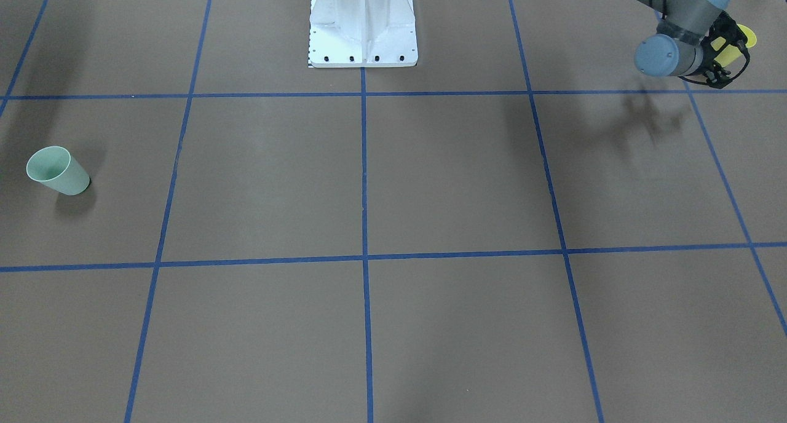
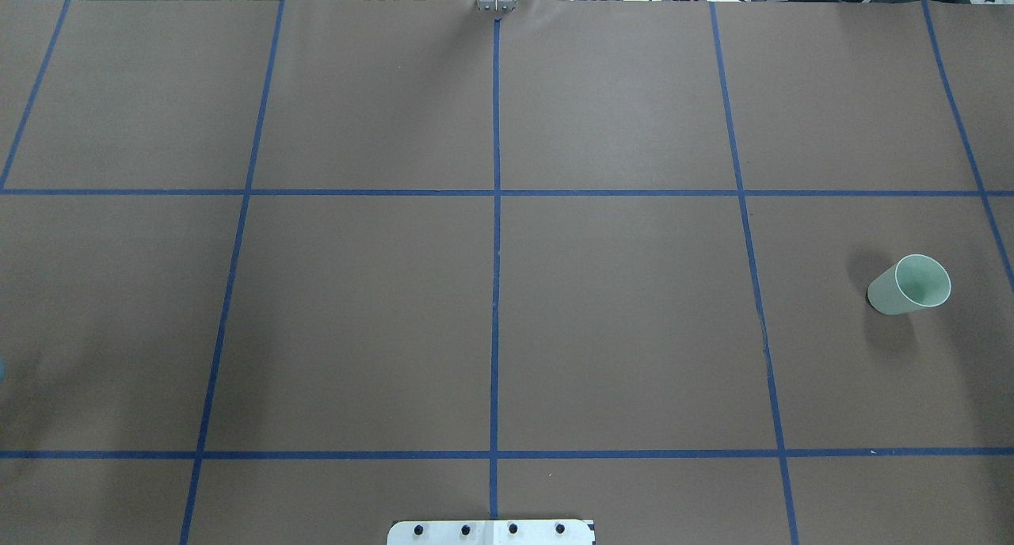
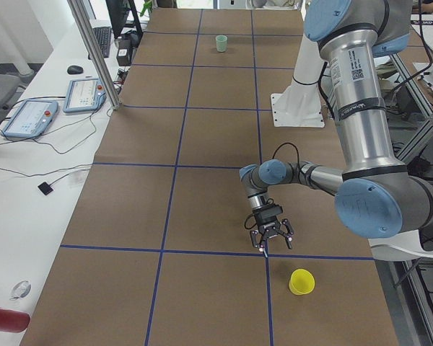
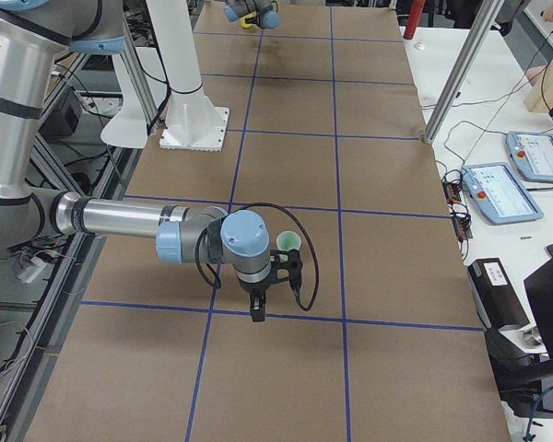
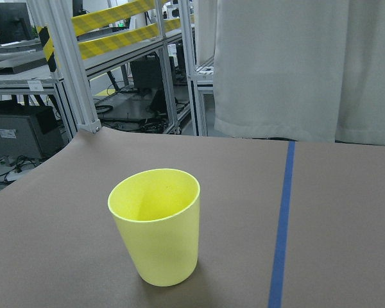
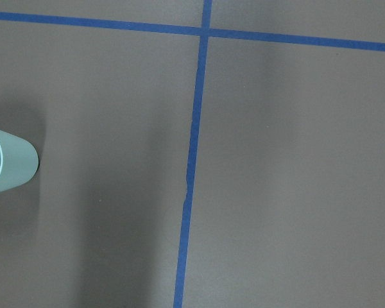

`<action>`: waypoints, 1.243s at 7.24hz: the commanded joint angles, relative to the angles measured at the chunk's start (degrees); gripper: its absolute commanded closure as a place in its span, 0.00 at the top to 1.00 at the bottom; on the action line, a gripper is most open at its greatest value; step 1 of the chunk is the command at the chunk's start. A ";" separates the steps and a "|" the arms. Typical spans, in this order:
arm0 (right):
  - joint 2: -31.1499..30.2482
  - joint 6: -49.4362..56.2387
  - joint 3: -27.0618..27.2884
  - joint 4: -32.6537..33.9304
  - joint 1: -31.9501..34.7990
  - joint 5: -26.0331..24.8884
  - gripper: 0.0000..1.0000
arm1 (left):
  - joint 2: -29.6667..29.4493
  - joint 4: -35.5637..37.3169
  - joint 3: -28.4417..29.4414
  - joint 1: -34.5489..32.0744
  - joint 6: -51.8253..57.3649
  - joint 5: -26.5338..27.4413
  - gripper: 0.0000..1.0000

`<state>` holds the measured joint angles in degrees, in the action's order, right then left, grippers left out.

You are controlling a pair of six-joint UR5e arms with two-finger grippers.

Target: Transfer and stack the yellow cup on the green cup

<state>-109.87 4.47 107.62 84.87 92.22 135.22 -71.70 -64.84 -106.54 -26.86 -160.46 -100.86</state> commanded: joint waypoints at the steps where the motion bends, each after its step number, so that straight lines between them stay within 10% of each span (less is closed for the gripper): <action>1: -0.08 0.10 0.22 -0.06 0.07 -0.05 1.00 | -1.76 -0.11 6.40 0.58 -2.13 -1.70 1.00; 9: -0.08 0.36 1.10 0.03 -0.02 -0.84 1.00 | -1.86 -0.29 12.84 2.34 -6.36 -6.36 1.00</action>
<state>-109.95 4.83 108.66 84.90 92.20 134.39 -73.58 -65.00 -94.50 -25.18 -166.68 -106.28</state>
